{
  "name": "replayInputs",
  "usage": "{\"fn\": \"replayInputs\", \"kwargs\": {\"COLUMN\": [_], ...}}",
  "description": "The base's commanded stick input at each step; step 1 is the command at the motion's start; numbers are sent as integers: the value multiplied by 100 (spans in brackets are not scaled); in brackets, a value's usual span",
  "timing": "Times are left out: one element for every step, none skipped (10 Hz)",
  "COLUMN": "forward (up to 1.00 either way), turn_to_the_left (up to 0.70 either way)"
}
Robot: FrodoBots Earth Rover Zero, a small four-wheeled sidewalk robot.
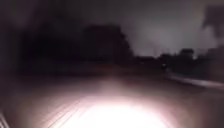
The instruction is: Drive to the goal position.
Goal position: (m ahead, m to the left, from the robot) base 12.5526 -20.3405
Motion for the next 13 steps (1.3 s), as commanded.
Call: {"fn": "replayInputs", "kwargs": {"forward": [70, 70, 70, 70, 70, 70, 70, 70, 70, 70, 70, 70, 70], "turn_to_the_left": [-35, -35, -35, -35, -35, -35, -35, -35, -35, -35, -35, -35, -35]}}
